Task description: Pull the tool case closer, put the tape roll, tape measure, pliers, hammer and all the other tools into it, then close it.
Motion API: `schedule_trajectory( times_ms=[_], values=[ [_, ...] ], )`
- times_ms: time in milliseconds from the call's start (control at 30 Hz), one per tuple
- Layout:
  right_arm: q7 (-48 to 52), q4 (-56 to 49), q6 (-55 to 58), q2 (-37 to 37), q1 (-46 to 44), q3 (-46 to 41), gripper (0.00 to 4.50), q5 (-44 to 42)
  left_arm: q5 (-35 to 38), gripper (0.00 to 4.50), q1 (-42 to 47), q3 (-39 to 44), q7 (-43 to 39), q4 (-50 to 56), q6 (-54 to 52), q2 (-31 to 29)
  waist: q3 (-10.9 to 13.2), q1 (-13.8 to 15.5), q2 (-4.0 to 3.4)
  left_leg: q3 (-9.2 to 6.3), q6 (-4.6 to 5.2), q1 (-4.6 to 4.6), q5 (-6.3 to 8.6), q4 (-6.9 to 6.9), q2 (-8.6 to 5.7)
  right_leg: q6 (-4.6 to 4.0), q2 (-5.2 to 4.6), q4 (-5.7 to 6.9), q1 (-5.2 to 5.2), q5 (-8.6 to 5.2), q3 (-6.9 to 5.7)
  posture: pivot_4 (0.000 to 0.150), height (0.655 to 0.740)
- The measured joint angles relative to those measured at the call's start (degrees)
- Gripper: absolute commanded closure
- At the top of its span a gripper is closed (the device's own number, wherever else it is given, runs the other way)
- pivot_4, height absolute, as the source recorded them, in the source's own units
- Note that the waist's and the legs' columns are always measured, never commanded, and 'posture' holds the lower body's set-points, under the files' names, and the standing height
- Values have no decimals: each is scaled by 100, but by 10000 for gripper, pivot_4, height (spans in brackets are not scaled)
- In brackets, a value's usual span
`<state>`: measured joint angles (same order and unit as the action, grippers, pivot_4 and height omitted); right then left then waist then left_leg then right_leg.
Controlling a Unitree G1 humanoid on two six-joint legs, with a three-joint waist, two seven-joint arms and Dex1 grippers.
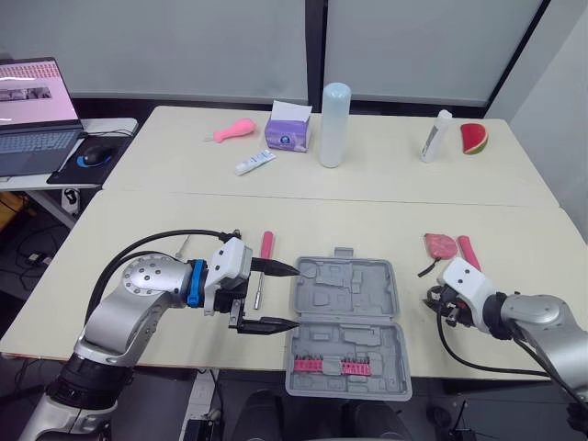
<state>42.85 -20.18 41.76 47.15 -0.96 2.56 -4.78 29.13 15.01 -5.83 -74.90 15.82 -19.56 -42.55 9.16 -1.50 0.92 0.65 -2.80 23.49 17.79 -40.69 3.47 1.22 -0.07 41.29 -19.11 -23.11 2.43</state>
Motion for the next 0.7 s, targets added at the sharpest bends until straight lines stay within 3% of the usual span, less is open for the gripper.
schedule_trajectory(
  times_ms=[333, 633, 700],
  values=[
    [-293, 579, -6, -167, -79, 206, 29072, 186, -9, 0, 39, -62, -100, 11, 24, -1, 0, -1, 0, -1, 0, 1, 0, 0, 0, 0, 0, 0, 0, 0, 1, 1500, 7002],
    [-309, 675, -19, -229, -185, 206, 44922, 142, -9, 0, 53, -62, -84, 11, 24, -1, 0, -1, 0, -2, 0, 1, 0, -1, 0, 0, 0, 0, 0, 0, 0, 1500, 7002],
    [-304, 675, -19, -228, -187, 206, 44922, 136, -11, 0, 53, -61, -86, 3, 35, -1, 0, 0, 0, -2, 0, 1, 0, -1, 0, 0, 0, 0, 0, 0, 0, 1500, 7002]
  ],
)
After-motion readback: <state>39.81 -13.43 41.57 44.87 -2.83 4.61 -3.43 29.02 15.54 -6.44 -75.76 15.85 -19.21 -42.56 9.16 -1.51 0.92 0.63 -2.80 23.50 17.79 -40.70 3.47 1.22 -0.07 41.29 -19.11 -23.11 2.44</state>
